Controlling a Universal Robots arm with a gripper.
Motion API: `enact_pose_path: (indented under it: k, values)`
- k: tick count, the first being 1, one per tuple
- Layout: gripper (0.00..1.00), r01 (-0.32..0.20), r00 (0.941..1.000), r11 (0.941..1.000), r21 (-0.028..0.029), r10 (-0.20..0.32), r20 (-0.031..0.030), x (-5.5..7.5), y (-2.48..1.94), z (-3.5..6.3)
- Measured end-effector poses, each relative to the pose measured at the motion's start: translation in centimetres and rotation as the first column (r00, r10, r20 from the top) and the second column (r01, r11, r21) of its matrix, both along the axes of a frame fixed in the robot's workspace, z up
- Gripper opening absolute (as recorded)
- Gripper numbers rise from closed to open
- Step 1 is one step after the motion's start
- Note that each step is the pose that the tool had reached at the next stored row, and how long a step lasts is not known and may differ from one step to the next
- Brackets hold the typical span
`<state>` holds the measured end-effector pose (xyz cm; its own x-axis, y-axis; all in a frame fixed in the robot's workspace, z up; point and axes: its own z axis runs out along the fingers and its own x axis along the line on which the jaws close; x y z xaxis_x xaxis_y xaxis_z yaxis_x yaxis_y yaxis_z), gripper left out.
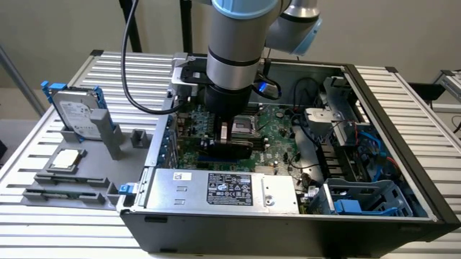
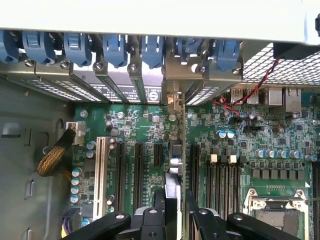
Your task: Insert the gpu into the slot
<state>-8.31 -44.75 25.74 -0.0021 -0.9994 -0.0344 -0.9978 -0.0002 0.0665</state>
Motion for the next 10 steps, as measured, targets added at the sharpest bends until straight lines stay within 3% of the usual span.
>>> enact_pose_path:
  k: [10]
  values:
    - [0.26, -0.002, 1.0000, 1.0000, 0.0007, 0.002, -0.0084, 0.10, 0.04, 0.02]
